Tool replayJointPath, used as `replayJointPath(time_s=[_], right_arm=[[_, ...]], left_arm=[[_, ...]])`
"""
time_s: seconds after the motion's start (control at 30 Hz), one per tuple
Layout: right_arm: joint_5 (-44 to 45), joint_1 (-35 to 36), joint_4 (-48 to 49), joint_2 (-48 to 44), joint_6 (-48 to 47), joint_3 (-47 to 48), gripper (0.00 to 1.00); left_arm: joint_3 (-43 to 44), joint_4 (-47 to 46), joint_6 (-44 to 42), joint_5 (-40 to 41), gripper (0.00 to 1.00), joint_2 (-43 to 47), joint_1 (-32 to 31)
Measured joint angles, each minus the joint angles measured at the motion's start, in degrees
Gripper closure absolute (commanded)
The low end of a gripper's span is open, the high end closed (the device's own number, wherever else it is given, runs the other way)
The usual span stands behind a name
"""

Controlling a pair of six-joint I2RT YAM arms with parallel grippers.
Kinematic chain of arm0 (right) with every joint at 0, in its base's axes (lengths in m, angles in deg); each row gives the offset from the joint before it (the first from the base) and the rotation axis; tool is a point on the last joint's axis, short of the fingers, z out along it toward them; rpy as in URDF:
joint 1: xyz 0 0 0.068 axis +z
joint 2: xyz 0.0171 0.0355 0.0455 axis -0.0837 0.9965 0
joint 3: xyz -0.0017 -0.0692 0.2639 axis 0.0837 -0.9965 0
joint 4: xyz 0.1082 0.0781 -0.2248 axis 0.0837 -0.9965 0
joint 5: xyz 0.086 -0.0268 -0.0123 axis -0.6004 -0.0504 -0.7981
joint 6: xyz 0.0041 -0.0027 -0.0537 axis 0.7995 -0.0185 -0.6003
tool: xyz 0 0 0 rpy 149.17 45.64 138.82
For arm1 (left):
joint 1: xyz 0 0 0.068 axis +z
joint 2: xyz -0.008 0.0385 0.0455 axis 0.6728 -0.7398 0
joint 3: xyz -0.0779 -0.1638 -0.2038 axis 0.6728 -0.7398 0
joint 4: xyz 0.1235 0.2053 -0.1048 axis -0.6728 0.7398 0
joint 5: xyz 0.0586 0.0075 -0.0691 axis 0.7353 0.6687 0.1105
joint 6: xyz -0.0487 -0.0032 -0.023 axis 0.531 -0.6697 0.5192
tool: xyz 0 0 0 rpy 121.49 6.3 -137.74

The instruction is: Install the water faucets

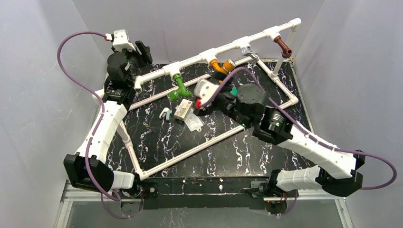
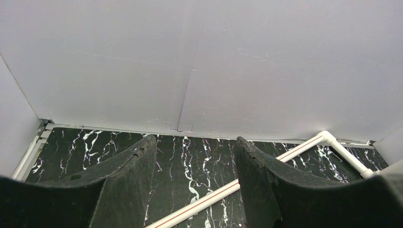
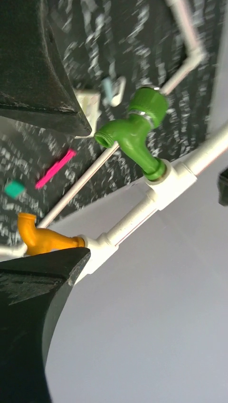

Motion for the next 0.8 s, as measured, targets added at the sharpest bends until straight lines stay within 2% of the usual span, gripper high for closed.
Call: replayJointPath(time_s=[0.2, 0.43, 0.63, 0.8], right_arm=[[-0.66, 1.42, -2.95, 3.45, -21.51, -0.15, 0.04], [4.35, 4.85, 0.50, 6.10, -42.49, -3.85, 0.06], [7.50, 6.69, 4.83, 11.76, -51.58, -4.22, 0.06], [9.92, 6.91, 8.50, 15.52, -55.82, -4.22, 0.14]], left_arm=[[0.00, 0.00, -0.07, 0.07, 0.41, 0.00, 0.00], [0.00, 0.02, -0.20, 0.24, 0.41, 0.00, 0.00], [0.00, 0.02, -0.20, 0.24, 0.41, 0.00, 0.00], [0.00, 0.02, -0.20, 0.24, 0.41, 0.00, 0.00]])
